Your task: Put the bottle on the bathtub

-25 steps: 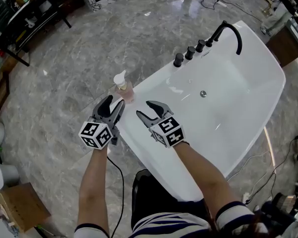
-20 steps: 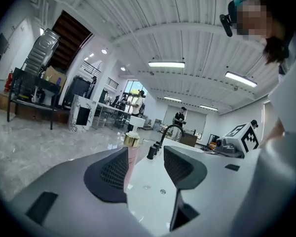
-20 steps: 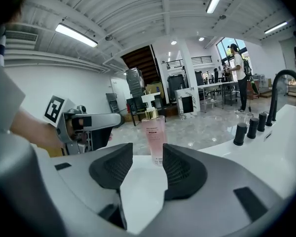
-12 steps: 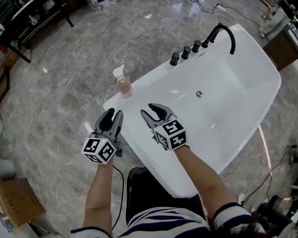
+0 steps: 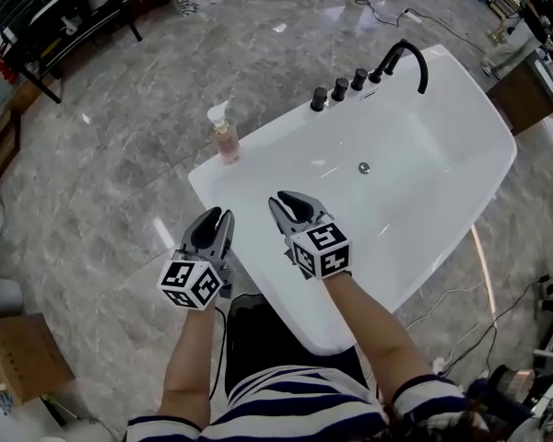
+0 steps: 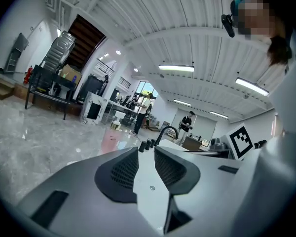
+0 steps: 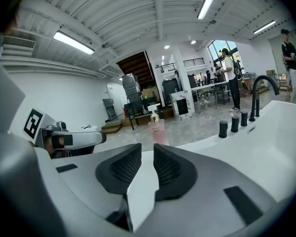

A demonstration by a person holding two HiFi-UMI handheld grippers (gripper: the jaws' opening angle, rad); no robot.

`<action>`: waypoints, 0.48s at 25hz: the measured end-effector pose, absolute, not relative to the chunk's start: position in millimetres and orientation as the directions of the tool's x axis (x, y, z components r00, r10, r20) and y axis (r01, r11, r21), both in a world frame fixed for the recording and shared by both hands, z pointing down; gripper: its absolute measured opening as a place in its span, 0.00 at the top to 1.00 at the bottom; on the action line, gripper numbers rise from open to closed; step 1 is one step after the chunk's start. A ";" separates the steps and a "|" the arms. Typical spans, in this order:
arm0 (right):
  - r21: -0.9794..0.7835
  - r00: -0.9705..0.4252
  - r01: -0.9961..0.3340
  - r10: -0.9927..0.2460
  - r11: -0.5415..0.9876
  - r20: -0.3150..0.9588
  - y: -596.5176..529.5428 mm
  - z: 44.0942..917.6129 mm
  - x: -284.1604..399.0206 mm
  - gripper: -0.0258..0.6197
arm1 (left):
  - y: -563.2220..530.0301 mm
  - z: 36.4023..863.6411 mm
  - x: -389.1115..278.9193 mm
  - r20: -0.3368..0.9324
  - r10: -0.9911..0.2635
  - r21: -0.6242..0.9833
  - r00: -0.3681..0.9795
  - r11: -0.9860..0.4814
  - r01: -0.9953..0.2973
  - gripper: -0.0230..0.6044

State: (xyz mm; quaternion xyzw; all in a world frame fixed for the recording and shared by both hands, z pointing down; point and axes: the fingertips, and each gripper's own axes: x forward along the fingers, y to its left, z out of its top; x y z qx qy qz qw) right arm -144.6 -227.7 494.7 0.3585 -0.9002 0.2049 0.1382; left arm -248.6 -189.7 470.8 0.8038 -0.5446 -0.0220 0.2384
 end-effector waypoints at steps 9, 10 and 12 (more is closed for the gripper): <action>-0.298 -0.710 -0.699 -0.584 0.650 0.393 -190.3 482.7 -120.1 0.90 | -154.2 464.0 -218.7 0.272 -0.883 0.408 0.384 -0.255 -0.877 0.79; -0.299 -0.711 -0.699 -0.583 0.650 0.393 -186.5 481.8 -117.2 0.91 | -150.7 462.6 -214.7 0.276 -0.882 0.401 0.383 -0.257 -0.879 0.79; -0.302 -0.711 -0.699 -0.583 0.648 0.393 -179.3 479.3 -111.9 0.91 | -143.5 459.4 -206.4 0.280 -0.877 0.393 0.389 -0.265 -0.881 0.79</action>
